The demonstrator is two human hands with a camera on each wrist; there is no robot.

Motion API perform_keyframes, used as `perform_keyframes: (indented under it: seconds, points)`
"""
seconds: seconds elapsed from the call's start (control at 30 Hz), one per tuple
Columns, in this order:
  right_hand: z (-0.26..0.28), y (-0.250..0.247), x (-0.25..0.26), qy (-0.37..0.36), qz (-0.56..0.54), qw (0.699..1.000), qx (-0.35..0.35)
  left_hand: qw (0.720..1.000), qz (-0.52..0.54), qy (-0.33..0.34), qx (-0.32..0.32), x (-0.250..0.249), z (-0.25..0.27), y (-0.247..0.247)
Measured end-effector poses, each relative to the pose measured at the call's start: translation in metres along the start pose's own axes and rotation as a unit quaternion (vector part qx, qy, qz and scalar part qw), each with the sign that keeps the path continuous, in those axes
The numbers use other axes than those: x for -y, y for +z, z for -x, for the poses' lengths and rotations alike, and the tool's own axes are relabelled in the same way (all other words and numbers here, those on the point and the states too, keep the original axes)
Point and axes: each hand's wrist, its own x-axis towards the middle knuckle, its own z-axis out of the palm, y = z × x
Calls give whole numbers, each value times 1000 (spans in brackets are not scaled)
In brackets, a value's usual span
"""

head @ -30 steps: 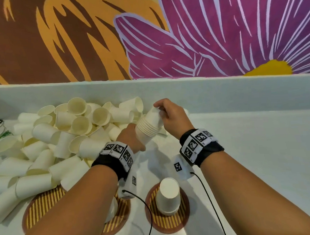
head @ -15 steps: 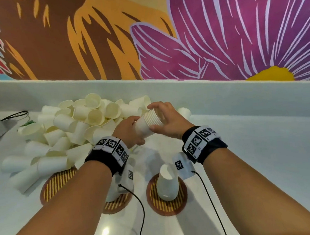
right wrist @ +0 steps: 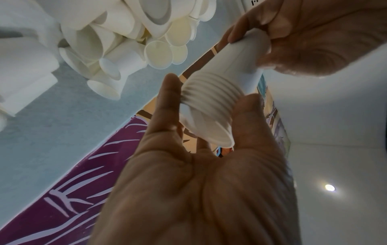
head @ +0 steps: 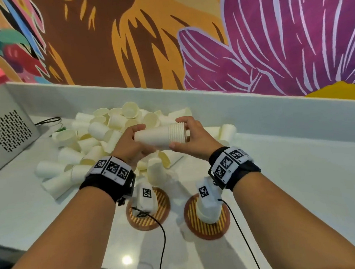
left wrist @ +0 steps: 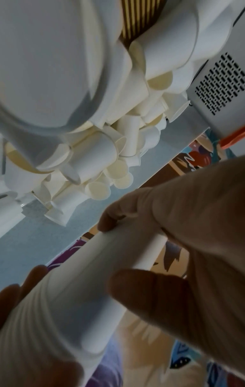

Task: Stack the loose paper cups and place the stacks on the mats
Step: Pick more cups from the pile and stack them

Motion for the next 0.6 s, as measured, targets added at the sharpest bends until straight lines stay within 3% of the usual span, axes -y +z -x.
perform_keyframes:
  seconds: [0.23, 0.6]
  points:
    - [-9, 41, 43, -4, 35, 999, -8, 996, 89, 4, 20, -9, 4, -62]
    - [-27, 155, 98, 34, 93, 995, -17, 997, 66, 9, 39, -10, -2, -167]
